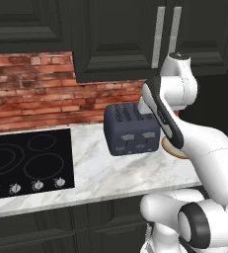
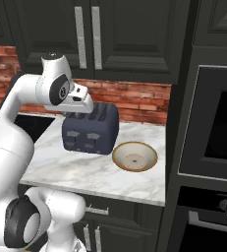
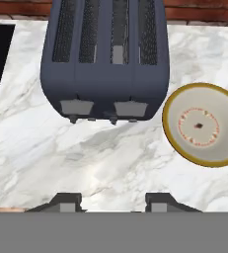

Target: Open the cabinet and setup a tea strainer by placing it in the bowl upright.

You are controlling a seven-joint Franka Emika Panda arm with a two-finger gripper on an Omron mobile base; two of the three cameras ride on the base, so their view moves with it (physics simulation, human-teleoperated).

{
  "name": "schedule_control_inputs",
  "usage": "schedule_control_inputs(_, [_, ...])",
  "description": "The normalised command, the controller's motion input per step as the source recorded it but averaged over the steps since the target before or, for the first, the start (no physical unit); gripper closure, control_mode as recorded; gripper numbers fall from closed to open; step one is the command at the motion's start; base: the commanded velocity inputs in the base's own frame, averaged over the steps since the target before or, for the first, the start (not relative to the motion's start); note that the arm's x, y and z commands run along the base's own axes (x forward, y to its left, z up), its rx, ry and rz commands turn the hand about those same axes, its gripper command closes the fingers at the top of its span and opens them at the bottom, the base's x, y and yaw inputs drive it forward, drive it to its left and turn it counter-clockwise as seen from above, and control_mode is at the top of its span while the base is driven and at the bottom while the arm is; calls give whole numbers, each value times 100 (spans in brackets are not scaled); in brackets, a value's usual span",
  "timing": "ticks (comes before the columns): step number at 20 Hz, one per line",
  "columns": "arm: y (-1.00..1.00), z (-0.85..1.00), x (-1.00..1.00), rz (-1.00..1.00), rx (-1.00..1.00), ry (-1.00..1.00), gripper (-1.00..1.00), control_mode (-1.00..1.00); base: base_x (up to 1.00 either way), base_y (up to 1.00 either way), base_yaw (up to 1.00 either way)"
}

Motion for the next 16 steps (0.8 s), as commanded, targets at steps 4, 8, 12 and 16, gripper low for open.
schedule_control_inputs(4, [0,0,0,0,0,0,-100,-100,0,0,0])
schedule_control_inputs(8, [-2,2,0,-1,-1,-20,-100,-100,0,0,0])
schedule_control_inputs(12, [-18,66,-2,-15,4,-55,-100,-100,0,0,0])
schedule_control_inputs(16, [-10,87,0,-17,3,-35,-100,-100,0,0,0])
